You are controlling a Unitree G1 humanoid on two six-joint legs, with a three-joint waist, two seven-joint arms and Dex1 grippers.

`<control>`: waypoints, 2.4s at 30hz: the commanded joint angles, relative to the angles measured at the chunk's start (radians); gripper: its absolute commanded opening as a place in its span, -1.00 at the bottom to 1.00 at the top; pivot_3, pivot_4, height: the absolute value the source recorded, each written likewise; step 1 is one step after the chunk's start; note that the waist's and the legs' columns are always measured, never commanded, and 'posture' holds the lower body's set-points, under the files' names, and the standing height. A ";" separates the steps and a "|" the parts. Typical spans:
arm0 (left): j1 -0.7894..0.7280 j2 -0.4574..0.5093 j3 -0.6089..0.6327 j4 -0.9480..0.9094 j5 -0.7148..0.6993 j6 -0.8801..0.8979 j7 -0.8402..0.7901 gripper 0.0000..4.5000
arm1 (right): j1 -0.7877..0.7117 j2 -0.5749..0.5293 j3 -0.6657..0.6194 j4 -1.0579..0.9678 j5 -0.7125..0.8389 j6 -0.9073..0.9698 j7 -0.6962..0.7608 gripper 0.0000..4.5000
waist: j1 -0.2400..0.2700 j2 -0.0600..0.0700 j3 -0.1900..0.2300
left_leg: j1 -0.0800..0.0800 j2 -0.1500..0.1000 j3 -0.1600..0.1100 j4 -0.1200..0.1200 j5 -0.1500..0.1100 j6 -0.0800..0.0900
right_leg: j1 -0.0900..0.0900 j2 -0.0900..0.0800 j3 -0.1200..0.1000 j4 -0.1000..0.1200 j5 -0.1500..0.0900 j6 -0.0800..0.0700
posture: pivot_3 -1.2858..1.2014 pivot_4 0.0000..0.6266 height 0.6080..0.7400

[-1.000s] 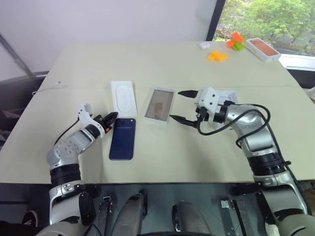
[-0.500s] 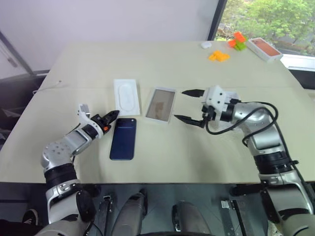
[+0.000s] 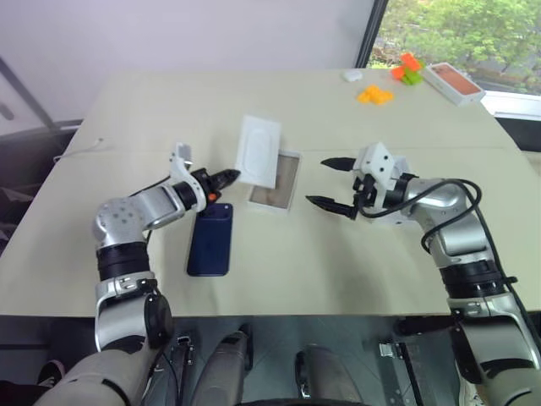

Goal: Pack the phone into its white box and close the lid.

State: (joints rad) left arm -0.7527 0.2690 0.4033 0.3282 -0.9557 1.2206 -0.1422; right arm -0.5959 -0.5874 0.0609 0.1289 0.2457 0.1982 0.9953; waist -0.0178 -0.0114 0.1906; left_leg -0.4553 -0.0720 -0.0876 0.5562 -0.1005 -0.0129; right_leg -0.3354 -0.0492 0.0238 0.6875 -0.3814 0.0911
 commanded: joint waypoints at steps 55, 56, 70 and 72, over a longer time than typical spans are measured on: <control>-0.063 0.029 -0.106 -0.249 0.140 0.097 -0.091 0.50 | -0.003 0.030 -0.016 0.007 -0.039 -0.096 -0.063 1.00 | 0.003 0.000 0.000 | -0.001 0.000 0.000 0.001 0.000 0.000 | 0.000 0.000 0.000 0.000 0.001 0.001 | 0.03 -0.52 1.00; -0.049 0.036 -0.123 -0.258 0.157 0.068 -0.100 0.50 | -0.003 0.031 -0.016 0.008 -0.039 -0.096 -0.063 1.00 | 0.003 0.000 0.000 | -0.001 0.000 0.000 0.001 0.000 -0.001 | 0.000 0.001 0.000 0.000 0.001 0.001 | 0.03 -0.52 1.00; -0.070 -0.114 -0.247 0.050 0.425 -0.371 -0.122 -0.97 | -0.023 0.053 -0.005 0.026 -0.052 -0.113 -0.075 1.00 | 0.007 0.000 0.000 | -0.002 0.000 0.000 0.002 0.000 0.000 | -0.001 0.000 0.000 0.000 0.001 0.001 | 0.03 -0.52 1.00; -0.078 -0.126 -0.259 0.063 0.435 -0.383 -0.139 -0.97 | -0.018 0.053 -0.005 0.020 -0.053 -0.111 -0.078 1.00 | 0.006 0.000 0.000 | -0.002 0.000 0.000 0.001 0.000 0.000 | -0.001 0.000 0.000 0.000 0.001 0.001 | 0.03 -0.52 1.00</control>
State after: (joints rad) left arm -0.8035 0.1470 0.1557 0.3976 -0.5310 0.8583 -0.2632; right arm -0.5989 -0.5374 0.0691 0.1760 0.1892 0.1011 0.9263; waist -0.0115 -0.0111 0.1904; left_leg -0.4580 -0.0719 -0.0880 0.5576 -0.1002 -0.0133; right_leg -0.3364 -0.0489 0.0233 0.6872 -0.3806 0.0923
